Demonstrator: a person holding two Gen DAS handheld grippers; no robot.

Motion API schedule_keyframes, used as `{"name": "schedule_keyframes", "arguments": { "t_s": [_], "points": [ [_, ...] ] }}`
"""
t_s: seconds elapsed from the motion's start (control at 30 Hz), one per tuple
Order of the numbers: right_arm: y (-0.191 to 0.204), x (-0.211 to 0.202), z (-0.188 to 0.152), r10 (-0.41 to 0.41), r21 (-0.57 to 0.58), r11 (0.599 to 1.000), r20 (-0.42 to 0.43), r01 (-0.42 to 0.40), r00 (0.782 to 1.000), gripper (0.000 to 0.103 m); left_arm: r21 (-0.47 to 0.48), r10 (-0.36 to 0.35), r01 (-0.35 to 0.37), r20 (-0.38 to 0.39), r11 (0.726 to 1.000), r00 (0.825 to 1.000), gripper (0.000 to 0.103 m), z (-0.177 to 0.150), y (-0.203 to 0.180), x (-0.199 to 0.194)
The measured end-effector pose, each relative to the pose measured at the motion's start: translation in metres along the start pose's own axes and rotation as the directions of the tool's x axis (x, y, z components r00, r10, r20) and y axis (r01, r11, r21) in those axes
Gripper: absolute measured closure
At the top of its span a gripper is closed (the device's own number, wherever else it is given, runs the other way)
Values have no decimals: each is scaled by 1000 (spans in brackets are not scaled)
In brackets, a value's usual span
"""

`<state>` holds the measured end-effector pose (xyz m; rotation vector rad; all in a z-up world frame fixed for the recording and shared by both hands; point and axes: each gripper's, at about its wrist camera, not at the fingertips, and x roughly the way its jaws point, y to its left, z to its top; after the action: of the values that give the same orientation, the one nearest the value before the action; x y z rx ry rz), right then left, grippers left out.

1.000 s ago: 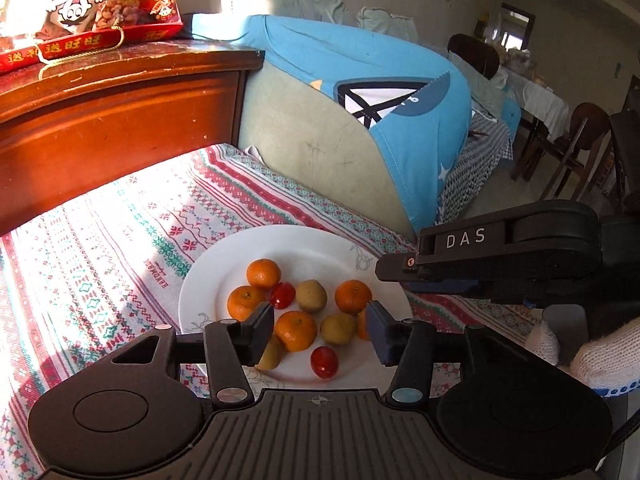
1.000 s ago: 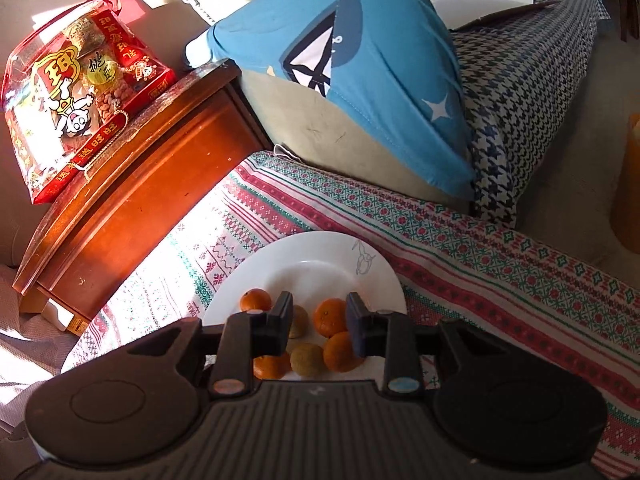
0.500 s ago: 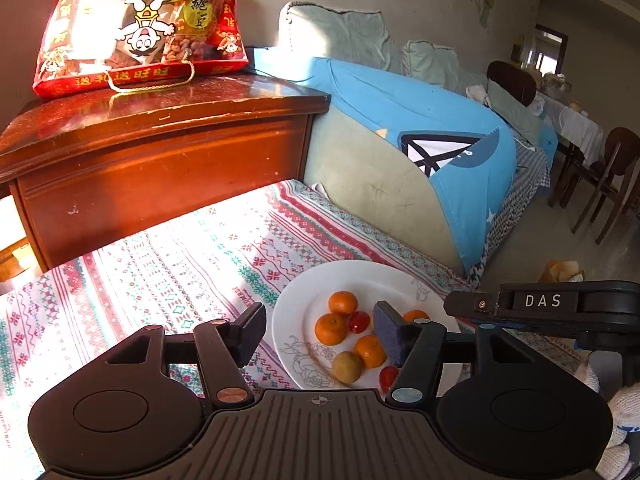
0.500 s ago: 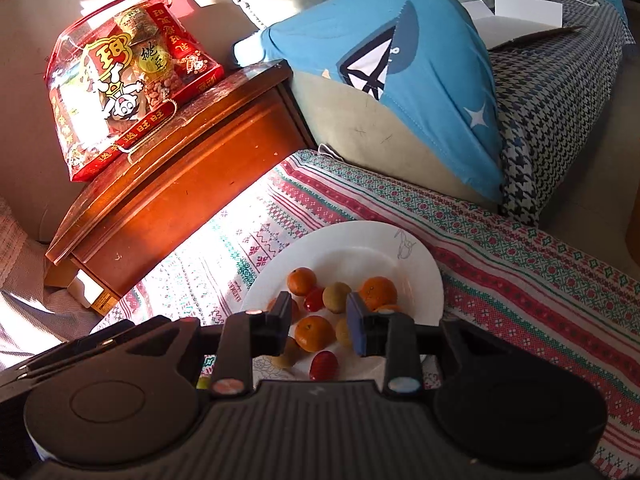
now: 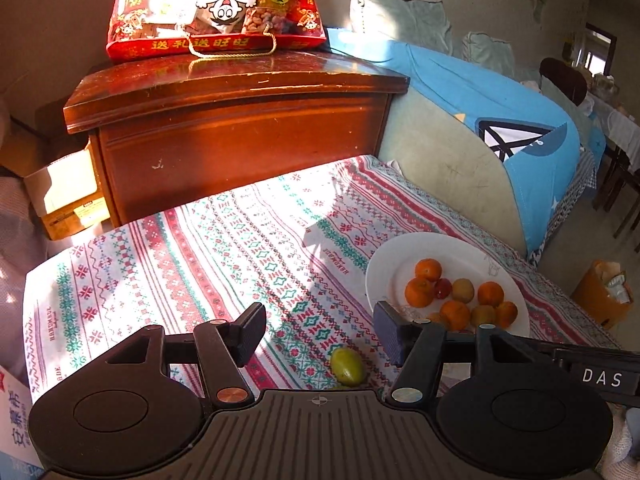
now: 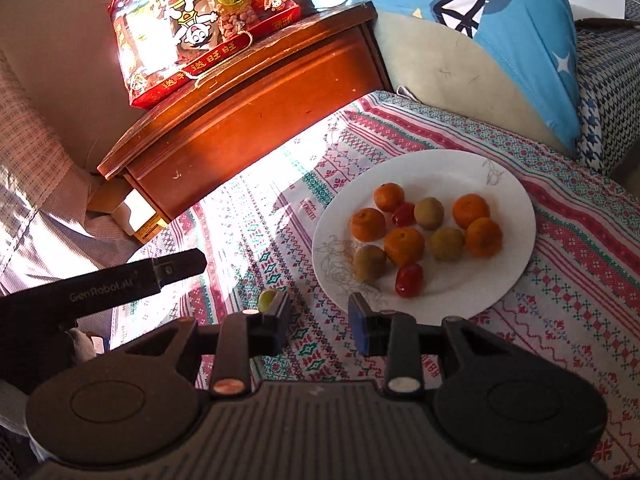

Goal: Organize fruits
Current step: 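Move both open tools toward the two green limes on the cloth, then grasp a green lime with the right tool while the left tool grasps the other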

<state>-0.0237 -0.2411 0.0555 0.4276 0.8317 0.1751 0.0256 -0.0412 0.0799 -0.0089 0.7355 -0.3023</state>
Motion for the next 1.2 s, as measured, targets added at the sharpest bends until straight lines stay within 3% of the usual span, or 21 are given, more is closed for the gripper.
{"name": "schedule_keyframes", "arguments": {
  "t_s": [0.23, 0.63, 0.9, 0.97, 1.2],
  "points": [
    [19, 19, -16, 43, -43, 998, -54, -45, 998, 69, -23, 57, -58, -35, 998, 998, 44, -5, 17, 7],
    [42, 50, -26, 40, -71, 996, -100, -47, 994, 64, -27, 112, -115, -77, 993, 991, 44, -11, 31, 17],
    [53, 69, -29, -2, -105, 994, -110, -10, 994, 64, -47, 118, -123, -95, 991, 988, 44, -12, 35, 23],
    [54, 73, -31, -19, -118, 993, -114, 6, 993, 71, -49, 121, -126, -98, 991, 988, 44, -12, 36, 24],
    [47, 63, -35, -11, -136, 991, -120, -5, 993, 71, -53, 107, -113, -105, 992, 989, 43, -14, 35, 27]
  ]
}}
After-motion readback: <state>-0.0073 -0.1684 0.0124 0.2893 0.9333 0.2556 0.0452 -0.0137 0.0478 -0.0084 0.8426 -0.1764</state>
